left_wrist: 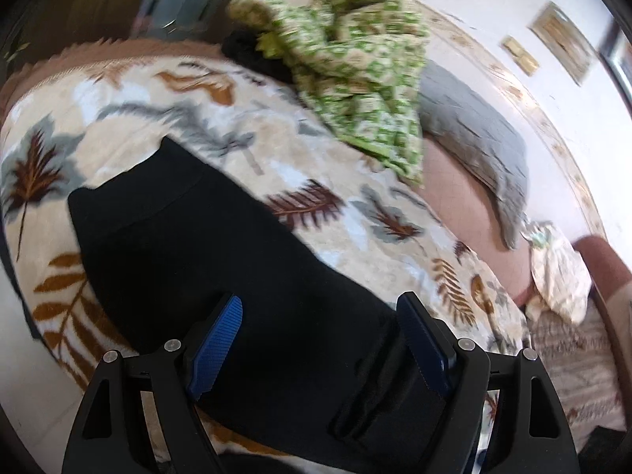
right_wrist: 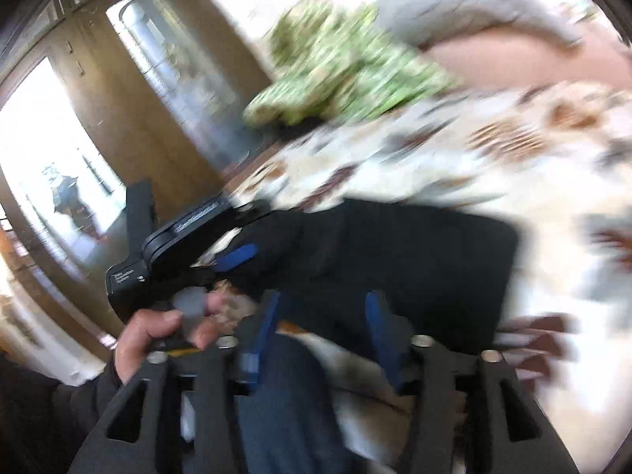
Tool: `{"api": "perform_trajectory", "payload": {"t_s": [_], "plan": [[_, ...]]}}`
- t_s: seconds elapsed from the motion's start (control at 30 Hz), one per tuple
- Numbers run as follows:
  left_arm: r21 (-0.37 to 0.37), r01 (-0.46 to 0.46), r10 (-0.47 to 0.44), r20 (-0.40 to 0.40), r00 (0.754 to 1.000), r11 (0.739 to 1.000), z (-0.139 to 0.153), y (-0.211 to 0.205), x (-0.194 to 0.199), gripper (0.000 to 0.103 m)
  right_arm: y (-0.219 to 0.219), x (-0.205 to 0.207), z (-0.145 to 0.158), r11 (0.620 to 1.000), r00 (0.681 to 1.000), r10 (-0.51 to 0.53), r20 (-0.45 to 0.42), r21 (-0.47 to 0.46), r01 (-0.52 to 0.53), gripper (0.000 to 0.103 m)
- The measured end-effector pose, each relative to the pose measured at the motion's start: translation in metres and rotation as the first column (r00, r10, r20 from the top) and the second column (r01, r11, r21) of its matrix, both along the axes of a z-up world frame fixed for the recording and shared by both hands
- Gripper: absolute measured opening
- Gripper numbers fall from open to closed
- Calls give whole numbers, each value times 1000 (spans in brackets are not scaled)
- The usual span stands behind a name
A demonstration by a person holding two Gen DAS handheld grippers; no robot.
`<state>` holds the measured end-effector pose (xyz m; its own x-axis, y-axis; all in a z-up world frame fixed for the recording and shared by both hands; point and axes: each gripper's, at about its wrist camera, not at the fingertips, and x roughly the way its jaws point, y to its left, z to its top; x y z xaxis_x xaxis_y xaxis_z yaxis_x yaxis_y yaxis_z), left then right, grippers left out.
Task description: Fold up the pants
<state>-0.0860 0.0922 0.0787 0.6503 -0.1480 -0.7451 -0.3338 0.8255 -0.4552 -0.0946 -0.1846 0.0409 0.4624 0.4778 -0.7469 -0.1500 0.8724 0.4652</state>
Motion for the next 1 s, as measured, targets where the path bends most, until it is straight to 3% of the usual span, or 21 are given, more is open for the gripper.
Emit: {"api": "perform_trajectory", "payload": {"t_s": [0.03,0.1,0.17,0.2,0.23,0.27,0.33,0.37,0.4,0.43,0.57,0.7,0.8,0.83,0.9,1.0], "plan": [[4,46,-46,19,999,999,3,-8,1,80,-24,-11,-2,994,995,-98,-9,-55,97,56],[17,179,-180,50,982,984,8,-28,3,80,-50,-19,-10,979,978,-204,-44,-4,204,46],[21,351,-352,73,933,936,12,-54,5,77,-55,-20,-15,977,976,-214,-37,-20,214,10],[33,417,-418,78,905,908,13,-67,3,64,-48,-17,-18,984,983,-179,-31,-29,178,2],[60,451,-455,72,888,890,14,-77,1,50,-43,-14,-18,988,988,-151,-23,-36,150,0],[97,476,-482,52,874,874,14,-87,0,44,-33,-11,-19,993,994,-108,-5,-57,108,0],[110,491,-491,-28,871,864,5,-94,4,39,-12,-4,-27,992,999,-32,-16,-126,29,0],[100,493,-482,-119,868,864,-8,-96,10,39,-3,2,-43,980,996,-14,-87,-197,-3,0],[76,504,-478,-220,850,861,-22,-99,18,33,-3,6,-56,977,991,-26,-135,-214,-4,0],[72,513,-479,-268,836,855,-28,-103,20,31,-10,7,-58,985,991,-56,-120,-170,35,0],[178,505,-443,-298,845,844,-22,-119,15,31,-23,12,-57,995,989,-66,-132,-78,56,0],[101,463,-437,-203,876,881,0,-118,11,33,-37,30,-34,992,995,-100,-10,-81,99,6],[97,452,-440,-125,889,887,9,-120,24,55,-38,54,-33,994,995,-91,36,-62,94,6],[62,446,-436,-124,891,893,2,-117,30,58,-36,63,-40,995,997,-77,25,-64,78,6],[-11,419,-412,-212,886,908,-30,-112,45,56,-25,80,-75,995,994,-23,-111,-100,12,7],[-21,404,-400,-189,897,915,-37,-107,44,56,-37,80,-89,997,990,-72,-118,12,74,6]]}}
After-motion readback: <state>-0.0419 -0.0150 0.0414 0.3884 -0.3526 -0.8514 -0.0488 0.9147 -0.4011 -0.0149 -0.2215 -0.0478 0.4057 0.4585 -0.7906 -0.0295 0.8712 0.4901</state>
